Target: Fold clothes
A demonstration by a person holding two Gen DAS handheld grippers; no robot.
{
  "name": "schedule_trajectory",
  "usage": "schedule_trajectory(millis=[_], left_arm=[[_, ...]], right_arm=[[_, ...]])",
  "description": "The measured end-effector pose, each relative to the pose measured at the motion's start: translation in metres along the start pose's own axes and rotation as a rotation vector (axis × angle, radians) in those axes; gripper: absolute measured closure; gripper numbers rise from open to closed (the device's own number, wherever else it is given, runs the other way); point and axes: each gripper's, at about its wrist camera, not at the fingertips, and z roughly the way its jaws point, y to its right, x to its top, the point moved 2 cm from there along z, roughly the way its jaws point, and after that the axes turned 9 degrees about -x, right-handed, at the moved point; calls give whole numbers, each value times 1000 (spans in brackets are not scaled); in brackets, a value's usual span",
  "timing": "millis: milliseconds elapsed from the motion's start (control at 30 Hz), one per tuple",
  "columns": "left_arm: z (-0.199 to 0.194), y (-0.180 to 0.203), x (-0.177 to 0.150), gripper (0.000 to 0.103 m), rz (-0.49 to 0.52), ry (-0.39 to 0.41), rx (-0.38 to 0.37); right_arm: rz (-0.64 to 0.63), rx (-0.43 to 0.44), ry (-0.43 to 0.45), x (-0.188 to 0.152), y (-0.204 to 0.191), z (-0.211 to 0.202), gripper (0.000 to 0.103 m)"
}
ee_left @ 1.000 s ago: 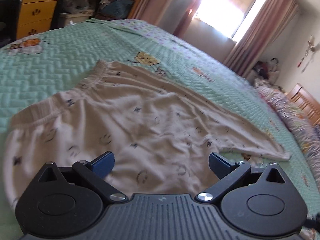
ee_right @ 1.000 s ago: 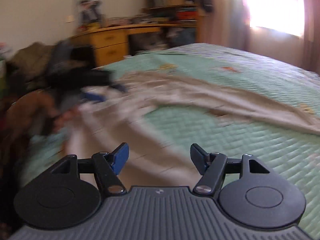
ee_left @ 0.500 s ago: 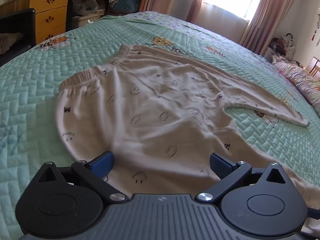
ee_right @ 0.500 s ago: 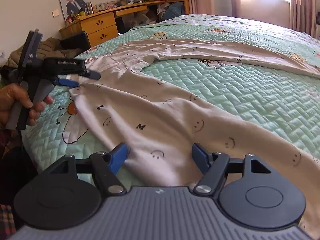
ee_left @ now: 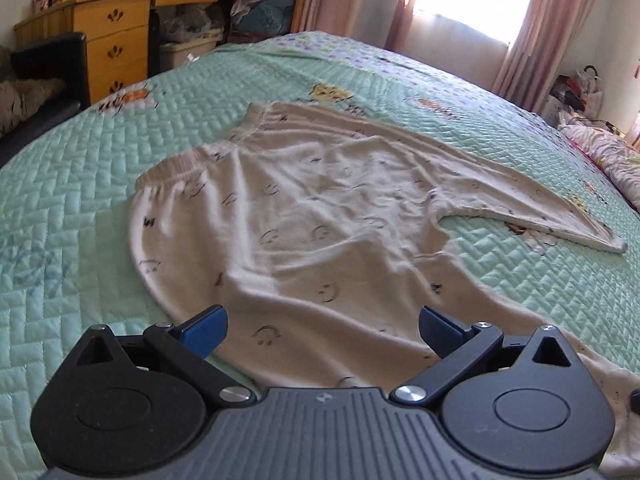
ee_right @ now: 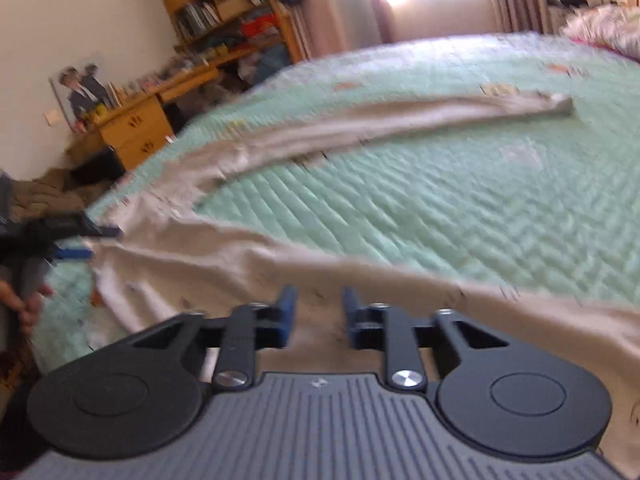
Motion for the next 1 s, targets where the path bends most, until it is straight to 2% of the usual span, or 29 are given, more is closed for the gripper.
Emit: schedule_trajectory(millis=[33,67,367,433,533,633,700,767,867,1000], left_arm=[[-1,6,1,1,12,4,-3],[-2,12,1,1,25,6,-8],[7,68,-4,2,131,-7,-61],[18,72,-11,2,138,-47,-80],[34,60,-30,4,94,-141,-70],[26,49,-37,5,117,-127,-81],[17,40,-35,6,81,-119,-85],[6,27,-30,6,0,-77,-123],[-11,0,-23,6,-168,16,-166],[-27,-30,-17,6,-366,126,-166]], right_arm=[[5,-10,-25,-7,3,5,96],[12,-4,-18,-11,6,6,97],[25,40,22,-23,15,11,99],[34,62,35,-25,19,11,99],[32,71,45,-27,20,10,99],[19,68,56,-28,19,10,99],[9,67,68,-29,18,9,99],[14,73,77,-30,20,9,99],[46,96,80,-31,25,10,99],[84,122,86,-32,30,10,99]])
